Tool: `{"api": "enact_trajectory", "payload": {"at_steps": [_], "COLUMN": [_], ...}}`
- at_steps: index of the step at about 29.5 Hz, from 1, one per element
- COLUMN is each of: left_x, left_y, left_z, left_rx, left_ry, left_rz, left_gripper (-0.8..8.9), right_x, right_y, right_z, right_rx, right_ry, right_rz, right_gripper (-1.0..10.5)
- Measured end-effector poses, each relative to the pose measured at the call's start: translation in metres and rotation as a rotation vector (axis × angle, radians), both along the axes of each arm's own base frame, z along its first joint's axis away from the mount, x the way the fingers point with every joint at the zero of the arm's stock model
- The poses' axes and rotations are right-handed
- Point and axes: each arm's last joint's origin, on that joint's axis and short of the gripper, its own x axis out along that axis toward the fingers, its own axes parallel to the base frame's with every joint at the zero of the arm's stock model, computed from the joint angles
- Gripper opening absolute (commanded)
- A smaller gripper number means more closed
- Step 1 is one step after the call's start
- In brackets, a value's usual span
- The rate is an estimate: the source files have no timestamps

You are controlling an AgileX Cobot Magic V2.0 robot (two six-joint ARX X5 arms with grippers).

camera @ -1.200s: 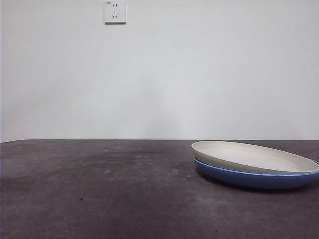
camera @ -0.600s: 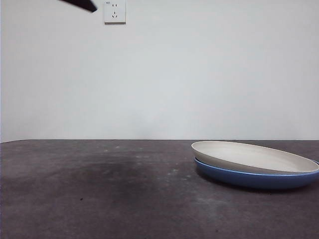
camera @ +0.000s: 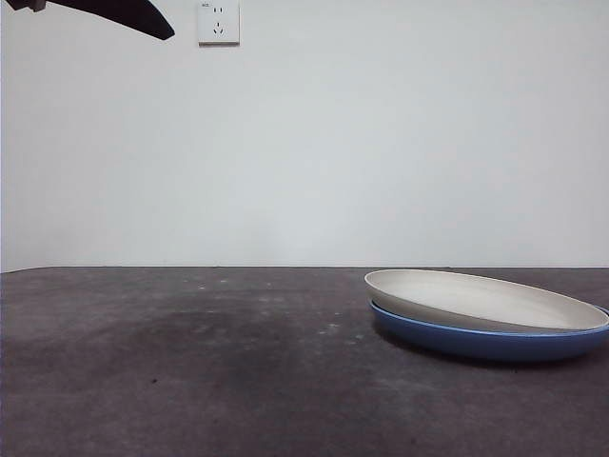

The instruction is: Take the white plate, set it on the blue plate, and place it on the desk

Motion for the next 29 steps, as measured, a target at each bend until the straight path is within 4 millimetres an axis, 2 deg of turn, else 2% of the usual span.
{"api": "enact_trajectory", "payload": {"at_steps": [3,10,16,18,21,29], "left_x": [0.000,0.000,0.000,0.000,0.000,0.000], "left_y": [0.000,0.000,0.000,0.000,0.000,0.000], "left_z": [0.000,0.000,0.000,0.000,0.000,0.000], "left_rx": [0.000,0.000,0.000,0.000,0.000,0.000], "left_ry": [0.000,0.000,0.000,0.000,0.000,0.000], "left_rz": [0.000,0.000,0.000,0.000,0.000,0.000], "left_gripper": [2.49,2.49,2.49,2.49,2.49,2.49], "right_x": [0.022,0.073,0.105,0.115,0.125,0.142], "right_y": [0.001,-0.007,-0.011,-0.011,-0.011,-0.011], "right_z": [-0.018,-0.046,-0.077,-0.087,-0.097,-0.124], "right_rx": [-0.003,-0.008,-0.010,-0.010,-0.009,-0.011], "right_ry": [0.055,0.105,0.182,0.190,0.193,0.229], "right_rz": [-0.024,-0.086,-0.103,-0.103,-0.102,-0.102], "right_gripper": [4.1,4.1,4.1,4.0,3.2,2.9]}}
